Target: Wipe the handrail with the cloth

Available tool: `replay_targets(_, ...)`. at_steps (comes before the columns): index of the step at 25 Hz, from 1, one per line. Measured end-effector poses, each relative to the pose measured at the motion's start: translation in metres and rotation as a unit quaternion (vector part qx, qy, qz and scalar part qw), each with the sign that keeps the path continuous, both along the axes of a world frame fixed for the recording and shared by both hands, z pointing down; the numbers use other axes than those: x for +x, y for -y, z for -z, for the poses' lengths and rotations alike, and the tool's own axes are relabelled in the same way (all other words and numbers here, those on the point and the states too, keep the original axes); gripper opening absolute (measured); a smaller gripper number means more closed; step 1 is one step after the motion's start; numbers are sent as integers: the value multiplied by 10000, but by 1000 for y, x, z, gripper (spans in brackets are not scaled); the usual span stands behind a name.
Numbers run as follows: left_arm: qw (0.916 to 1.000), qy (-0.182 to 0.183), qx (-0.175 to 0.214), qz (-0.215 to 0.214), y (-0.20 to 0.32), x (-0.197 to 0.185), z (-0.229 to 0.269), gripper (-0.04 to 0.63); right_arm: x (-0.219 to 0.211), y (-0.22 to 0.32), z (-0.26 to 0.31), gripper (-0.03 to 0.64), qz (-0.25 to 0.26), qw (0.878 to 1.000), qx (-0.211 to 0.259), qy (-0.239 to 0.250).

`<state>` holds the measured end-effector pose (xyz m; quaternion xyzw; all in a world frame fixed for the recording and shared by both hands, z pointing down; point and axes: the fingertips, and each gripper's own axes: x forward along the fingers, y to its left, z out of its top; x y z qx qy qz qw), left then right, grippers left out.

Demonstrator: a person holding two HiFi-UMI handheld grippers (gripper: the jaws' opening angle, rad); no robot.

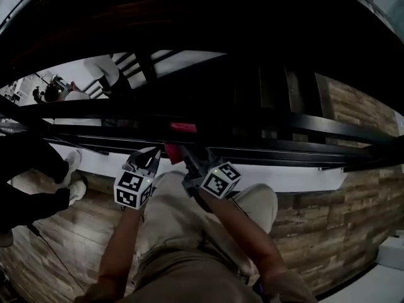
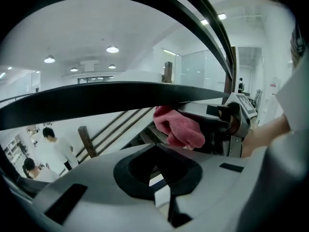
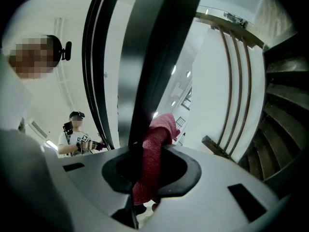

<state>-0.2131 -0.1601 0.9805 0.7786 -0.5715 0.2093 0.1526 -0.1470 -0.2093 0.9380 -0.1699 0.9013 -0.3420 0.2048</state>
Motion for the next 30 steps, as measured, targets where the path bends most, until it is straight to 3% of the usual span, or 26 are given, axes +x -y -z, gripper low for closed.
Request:
replay_targets(4,9993,8,-122,-358,26,50,-37,15,50,19,-34,86,-206,9988,306,-310)
replay_targets(8,9983,69,-32,-585,26,97,-40,15,99,13,-45,85,-427,9962,647,-403)
replay_targets(12,9962,7,-139,-861,55,172,-54,15,178,36,-60,84,-670,9965,403,-310)
replay_targets(17,9926,-149,-187,-1192,63,198,-65,15,216,53,-66,84,-1105,9935,103,-262)
replay_targets(19,9908,-169,-198,-1331,70,227,-70,15,249,62,-72,84,-1280,9914,16,-268)
replay_targets(30,9765,-303,-184,-2124,123,401,-75,15,447,133,-88,81,-2349,9695,-103,-693)
